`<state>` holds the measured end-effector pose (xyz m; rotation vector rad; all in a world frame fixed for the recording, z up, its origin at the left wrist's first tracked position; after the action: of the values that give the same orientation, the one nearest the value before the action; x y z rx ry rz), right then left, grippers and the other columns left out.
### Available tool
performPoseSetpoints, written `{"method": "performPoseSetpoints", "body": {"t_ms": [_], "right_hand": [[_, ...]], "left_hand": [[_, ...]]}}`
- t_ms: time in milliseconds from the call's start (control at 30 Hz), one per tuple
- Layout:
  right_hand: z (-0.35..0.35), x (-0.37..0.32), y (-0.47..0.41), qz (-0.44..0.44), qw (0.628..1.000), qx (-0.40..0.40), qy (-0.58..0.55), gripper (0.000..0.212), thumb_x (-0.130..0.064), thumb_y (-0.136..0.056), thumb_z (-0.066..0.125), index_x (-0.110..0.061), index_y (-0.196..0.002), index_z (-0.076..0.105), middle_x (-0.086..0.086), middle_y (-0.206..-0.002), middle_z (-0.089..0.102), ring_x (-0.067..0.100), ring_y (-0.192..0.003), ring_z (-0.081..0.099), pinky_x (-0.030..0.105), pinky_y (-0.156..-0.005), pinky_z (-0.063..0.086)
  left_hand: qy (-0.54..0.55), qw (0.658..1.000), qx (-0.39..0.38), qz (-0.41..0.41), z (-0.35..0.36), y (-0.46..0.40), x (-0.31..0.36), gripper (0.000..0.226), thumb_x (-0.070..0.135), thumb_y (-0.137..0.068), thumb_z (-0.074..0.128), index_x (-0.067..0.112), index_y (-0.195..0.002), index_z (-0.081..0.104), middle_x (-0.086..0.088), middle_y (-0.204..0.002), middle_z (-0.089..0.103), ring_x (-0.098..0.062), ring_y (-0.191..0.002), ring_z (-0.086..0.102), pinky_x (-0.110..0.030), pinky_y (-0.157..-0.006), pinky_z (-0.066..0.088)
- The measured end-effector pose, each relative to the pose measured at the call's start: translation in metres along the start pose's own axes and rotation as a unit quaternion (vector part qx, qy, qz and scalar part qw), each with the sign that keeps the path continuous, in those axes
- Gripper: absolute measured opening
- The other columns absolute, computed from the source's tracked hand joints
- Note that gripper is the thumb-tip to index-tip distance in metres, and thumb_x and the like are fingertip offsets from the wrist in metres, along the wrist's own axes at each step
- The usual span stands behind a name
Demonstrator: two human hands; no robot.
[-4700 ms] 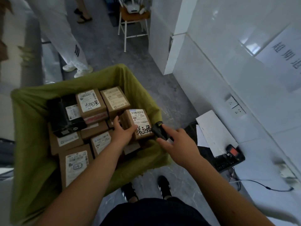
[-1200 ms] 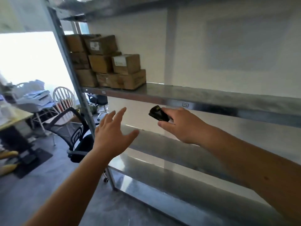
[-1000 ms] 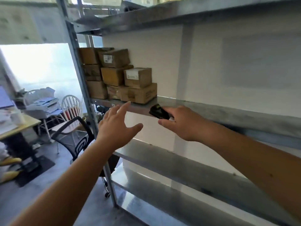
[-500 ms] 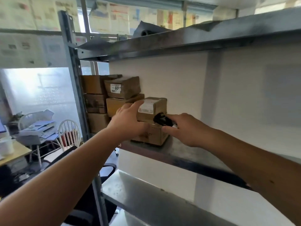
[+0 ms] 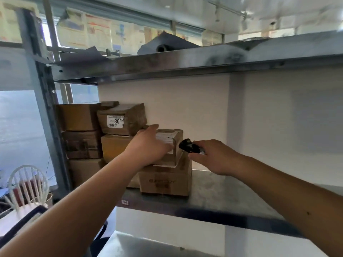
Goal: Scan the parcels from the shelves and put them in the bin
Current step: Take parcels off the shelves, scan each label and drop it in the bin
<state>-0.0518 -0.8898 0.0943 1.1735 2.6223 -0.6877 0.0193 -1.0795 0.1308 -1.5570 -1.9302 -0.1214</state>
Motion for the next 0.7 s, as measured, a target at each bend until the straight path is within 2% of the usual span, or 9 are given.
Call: {"method": "performPoseSetpoints", "body": {"t_ms": [33,67,133,233,367,500,567,633,700], "right_hand": [[0.002,0.001,-0.002,0.008,1.000,0.003,0.002,0.042,-0.055,-0.102,0.055,-0.027,-0.132,0.063,-0.003,-0.113,0.069,0.015,-0.097,0.063,0.032,-0.084,0.053],[0.003,0.002,-0.003,0.015,1.000,0.008,0.001,0.038,-0.055,-0.102,0.055,-0.029,-0.128,0.064,-0.004,-0.108,0.069,0.014,-0.094,0.063,0.030,-0.079,0.052],[0.005,0.005,-0.003,0.036,0.999,0.018,0.002,0.031,-0.055,-0.102,0.055,-0.031,-0.119,0.064,-0.007,-0.099,0.067,0.013,-0.087,0.063,0.028,-0.070,0.048],[0.006,0.009,-0.003,0.078,0.997,0.022,0.015,0.040,-0.057,-0.101,0.054,-0.025,-0.124,0.065,-0.005,-0.104,0.068,0.014,-0.091,0.063,0.034,-0.081,0.053],[0.001,0.011,-0.004,0.114,0.992,0.034,0.037,0.041,-0.056,-0.101,0.055,-0.025,-0.126,0.065,-0.004,-0.109,0.067,0.014,-0.094,0.061,0.030,-0.076,0.049],[-0.004,0.018,0.001,0.147,0.987,0.048,0.046,0.038,-0.054,-0.101,0.056,-0.025,-0.124,0.066,-0.005,-0.104,0.067,0.012,-0.090,0.062,0.033,-0.080,0.052],[-0.007,0.023,0.007,0.161,0.985,0.047,0.046,0.038,-0.053,-0.101,0.056,-0.025,-0.126,0.066,-0.005,-0.106,0.067,0.012,-0.091,0.062,0.033,-0.083,0.053],[-0.010,0.028,0.012,0.175,0.983,0.042,0.048,0.039,-0.053,-0.102,0.056,-0.024,-0.125,0.067,-0.006,-0.104,0.067,0.010,-0.090,0.063,0.032,-0.083,0.053],[-0.013,0.032,0.017,0.186,0.981,0.037,0.051,0.040,-0.053,-0.101,0.056,-0.022,-0.124,0.067,-0.004,-0.106,0.069,0.012,-0.092,0.064,0.034,-0.088,0.054]], "left_hand": [[0.011,1.000,-0.009,0.005,0.002,-0.001,-0.003,0.089,0.053,-0.091,0.070,0.031,-0.164,0.025,-0.005,-0.161,0.037,-0.016,-0.107,0.051,-0.022,-0.076,0.043],[0.023,1.000,-0.019,0.010,0.004,-0.002,-0.006,0.088,0.053,-0.091,0.071,0.030,-0.163,0.027,-0.004,-0.159,0.040,-0.016,-0.109,0.051,-0.021,-0.076,0.042],[0.052,0.998,-0.035,0.020,0.005,-0.007,-0.013,0.086,0.052,-0.090,0.073,0.028,-0.161,0.031,0.000,-0.155,0.046,-0.018,-0.121,0.051,-0.023,-0.084,0.041],[0.087,0.994,-0.055,0.033,0.006,-0.012,-0.019,0.082,0.050,-0.091,0.072,0.027,-0.160,0.034,0.004,-0.148,0.051,-0.011,-0.111,0.046,-0.021,-0.078,0.041],[0.154,0.982,-0.107,0.025,0.020,-0.023,-0.022,0.078,0.055,-0.089,0.075,0.033,-0.155,0.040,0.010,-0.133,0.056,-0.012,-0.112,0.055,-0.029,-0.094,0.047],[0.210,0.971,-0.112,0.008,0.032,-0.040,-0.020,0.078,0.069,-0.087,0.068,0.029,-0.151,0.047,0.004,-0.138,0.060,-0.020,-0.118,0.061,-0.041,-0.104,0.052],[0.221,0.969,-0.106,-0.005,0.035,-0.049,-0.018,0.082,0.071,-0.088,0.063,0.026,-0.154,0.043,-0.001,-0.144,0.056,-0.026,-0.129,0.057,-0.046,-0.110,0.048],[0.227,0.966,-0.122,-0.018,0.041,-0.057,-0.016,0.093,0.075,-0.081,0.060,0.026,-0.157,0.038,-0.002,-0.151,0.052,-0.029,-0.136,0.051,-0.047,-0.114,0.045],[0.247,0.957,-0.149,-0.038,0.050,-0.064,-0.014,0.091,0.068,-0.086,0.065,0.026,-0.161,0.033,-0.003,-0.155,0.049,-0.030,-0.135,0.051,-0.044,-0.112,0.046]]}}
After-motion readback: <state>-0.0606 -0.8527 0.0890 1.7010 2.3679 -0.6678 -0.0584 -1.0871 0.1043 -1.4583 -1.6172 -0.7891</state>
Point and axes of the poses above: each hand's wrist, its own y-axis away from the middle knuckle, its own z-axis out of the palm, x = y × z, the point moved 9 cm from there along -y, towards the middle knuckle
